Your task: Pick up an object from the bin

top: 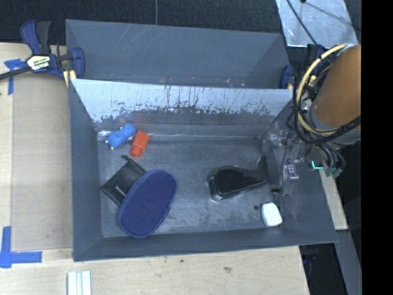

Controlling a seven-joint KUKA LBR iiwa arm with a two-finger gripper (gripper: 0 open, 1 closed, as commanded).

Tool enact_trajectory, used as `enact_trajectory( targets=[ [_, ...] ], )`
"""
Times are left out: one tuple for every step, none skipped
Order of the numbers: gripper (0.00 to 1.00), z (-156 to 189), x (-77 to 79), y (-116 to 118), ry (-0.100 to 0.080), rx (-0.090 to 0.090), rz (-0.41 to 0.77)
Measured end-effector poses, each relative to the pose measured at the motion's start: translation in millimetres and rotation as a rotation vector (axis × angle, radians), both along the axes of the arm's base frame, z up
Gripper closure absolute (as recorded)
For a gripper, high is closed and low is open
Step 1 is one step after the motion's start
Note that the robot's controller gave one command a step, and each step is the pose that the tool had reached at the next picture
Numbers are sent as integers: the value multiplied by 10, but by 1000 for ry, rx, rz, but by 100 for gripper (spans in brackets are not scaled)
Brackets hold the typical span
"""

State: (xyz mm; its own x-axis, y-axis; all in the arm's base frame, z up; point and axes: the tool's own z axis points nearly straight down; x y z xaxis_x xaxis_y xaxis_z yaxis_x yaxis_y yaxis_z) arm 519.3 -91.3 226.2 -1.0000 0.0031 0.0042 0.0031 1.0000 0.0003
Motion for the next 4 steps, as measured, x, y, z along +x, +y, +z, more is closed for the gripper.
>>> enact_trajectory(
  targets=[
    [0, -1122, 148, -383, -1, 0, 153],
    [0, -1566, 412, -232, -6, 1, 134],
    [100, -1545, 401, -250, -5, -1, 136],
    [100, -653, 281, -133, -8, -2, 150]
  ],
)
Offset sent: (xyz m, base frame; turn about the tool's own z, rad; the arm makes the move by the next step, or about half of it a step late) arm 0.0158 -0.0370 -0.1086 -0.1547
